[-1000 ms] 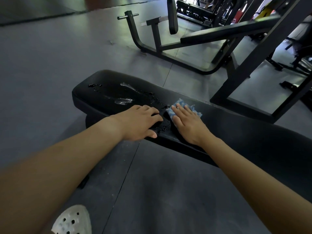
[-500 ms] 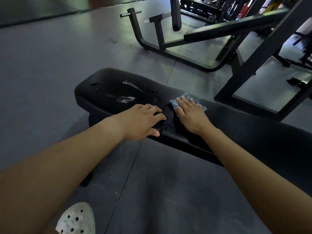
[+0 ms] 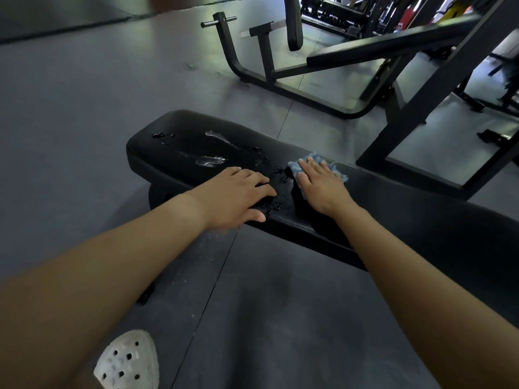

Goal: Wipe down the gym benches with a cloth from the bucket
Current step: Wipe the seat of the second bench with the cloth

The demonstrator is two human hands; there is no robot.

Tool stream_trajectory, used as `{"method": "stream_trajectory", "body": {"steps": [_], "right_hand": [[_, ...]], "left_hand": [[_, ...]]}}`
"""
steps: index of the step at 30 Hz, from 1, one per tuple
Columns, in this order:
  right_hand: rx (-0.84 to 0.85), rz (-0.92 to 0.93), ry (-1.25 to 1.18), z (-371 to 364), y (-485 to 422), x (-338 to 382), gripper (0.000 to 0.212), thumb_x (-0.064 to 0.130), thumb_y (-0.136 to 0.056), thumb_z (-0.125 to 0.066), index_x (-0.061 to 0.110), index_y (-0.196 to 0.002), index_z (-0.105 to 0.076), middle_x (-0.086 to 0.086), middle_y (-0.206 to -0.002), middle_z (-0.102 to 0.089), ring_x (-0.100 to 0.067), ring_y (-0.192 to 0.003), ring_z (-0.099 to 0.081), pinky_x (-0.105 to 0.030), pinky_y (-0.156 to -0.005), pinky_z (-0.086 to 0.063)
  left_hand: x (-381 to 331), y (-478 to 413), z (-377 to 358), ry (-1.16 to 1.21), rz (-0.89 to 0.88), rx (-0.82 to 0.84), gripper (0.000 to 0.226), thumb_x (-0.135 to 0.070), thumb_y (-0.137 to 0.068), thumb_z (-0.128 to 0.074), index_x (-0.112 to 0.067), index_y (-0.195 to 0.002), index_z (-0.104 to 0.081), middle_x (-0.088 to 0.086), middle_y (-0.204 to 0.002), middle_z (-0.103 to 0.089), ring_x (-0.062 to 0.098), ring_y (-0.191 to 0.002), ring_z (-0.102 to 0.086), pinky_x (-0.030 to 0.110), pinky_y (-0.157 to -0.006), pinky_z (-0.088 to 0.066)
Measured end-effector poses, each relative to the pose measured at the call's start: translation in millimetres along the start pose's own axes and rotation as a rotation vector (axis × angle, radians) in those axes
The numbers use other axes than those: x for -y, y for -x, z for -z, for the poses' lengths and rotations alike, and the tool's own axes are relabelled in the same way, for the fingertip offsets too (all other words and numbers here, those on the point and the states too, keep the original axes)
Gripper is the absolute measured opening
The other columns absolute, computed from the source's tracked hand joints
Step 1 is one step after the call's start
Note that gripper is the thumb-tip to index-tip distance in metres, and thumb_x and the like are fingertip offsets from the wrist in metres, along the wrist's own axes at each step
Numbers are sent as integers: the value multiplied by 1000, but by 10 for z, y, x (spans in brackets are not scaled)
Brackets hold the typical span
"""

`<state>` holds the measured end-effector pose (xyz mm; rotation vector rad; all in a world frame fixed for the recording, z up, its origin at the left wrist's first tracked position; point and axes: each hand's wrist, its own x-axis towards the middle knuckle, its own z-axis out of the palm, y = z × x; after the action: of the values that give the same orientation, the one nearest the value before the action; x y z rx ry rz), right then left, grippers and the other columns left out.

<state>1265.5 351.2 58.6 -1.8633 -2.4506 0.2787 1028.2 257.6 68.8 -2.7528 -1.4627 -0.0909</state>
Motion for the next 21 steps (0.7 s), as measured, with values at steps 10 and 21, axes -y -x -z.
{"method": "stream_trajectory", "body": {"steps": [10, 21], "right_hand": [[0, 223, -19, -133, 876, 339, 54, 48, -109, -21, 34, -161, -17, 10, -169, -8, -13, -156, 3, -41, -126, 0], [-163, 23, -39, -259, 547, 581, 51, 35, -109, -22, 21, -157, -34, -4, -166, -26, -26, -155, -17, -46, -125, -13]], "left_hand": [[48, 266, -86, -49, 193, -119, 82, -73, -95, -31, -16, -152, -42, 10, -158, -38, 27, -146, -36, 47, -122, -29], [120, 562, -161, -120, 200, -254, 44, -42, -105, -48, -21, -144, -51, 6, -141, -53, 25, -127, -54, 44, -107, -43]]}}
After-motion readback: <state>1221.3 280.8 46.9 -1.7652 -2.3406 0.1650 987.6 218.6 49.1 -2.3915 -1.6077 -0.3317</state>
